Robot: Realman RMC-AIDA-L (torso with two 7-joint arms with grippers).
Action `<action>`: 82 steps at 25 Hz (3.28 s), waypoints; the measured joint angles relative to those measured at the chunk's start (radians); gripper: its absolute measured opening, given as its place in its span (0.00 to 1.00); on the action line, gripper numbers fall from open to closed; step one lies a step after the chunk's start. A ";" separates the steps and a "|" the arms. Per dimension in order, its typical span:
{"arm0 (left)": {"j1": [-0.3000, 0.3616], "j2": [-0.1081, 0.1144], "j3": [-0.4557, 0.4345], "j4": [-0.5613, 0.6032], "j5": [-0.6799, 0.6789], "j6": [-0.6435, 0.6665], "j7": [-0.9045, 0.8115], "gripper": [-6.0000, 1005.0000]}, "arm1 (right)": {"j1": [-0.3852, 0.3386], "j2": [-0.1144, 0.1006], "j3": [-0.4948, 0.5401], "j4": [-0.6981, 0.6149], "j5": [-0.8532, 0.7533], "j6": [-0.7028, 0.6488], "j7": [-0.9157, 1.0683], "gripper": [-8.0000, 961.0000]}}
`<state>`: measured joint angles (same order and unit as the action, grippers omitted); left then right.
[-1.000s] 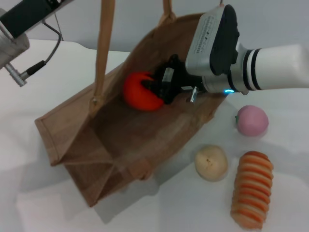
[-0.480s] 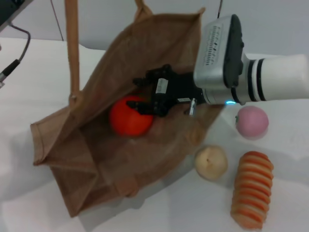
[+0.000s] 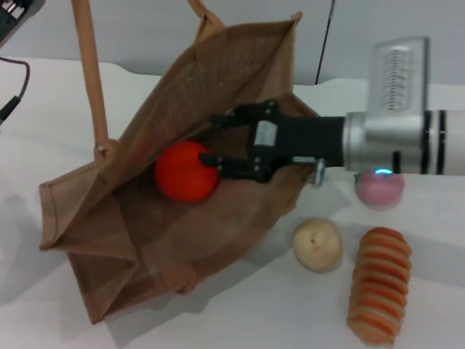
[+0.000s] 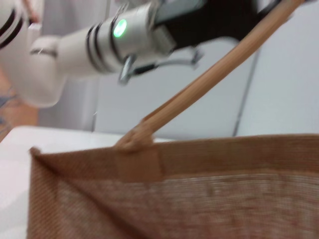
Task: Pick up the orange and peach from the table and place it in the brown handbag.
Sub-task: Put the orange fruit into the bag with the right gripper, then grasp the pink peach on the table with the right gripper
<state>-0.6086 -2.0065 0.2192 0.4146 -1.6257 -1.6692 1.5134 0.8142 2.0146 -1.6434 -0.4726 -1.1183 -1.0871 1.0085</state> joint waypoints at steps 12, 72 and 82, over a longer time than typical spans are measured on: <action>0.027 -0.020 -0.035 -0.001 -0.002 0.156 0.057 0.13 | -0.144 -0.068 0.271 0.011 -0.008 -0.149 -0.017 0.64; 0.029 -0.014 -0.041 -0.040 0.007 0.192 0.083 0.15 | -0.084 -0.137 0.294 0.161 -0.486 0.148 0.335 0.52; 0.029 -0.015 -0.036 -0.040 0.008 0.201 0.084 0.15 | -0.096 -0.131 0.297 0.143 -0.479 0.136 0.340 0.44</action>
<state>-0.5798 -2.0217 0.1837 0.3742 -1.6181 -1.4683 1.5978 0.7182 1.8831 -1.3460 -0.3292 -1.5977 -0.9510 1.3482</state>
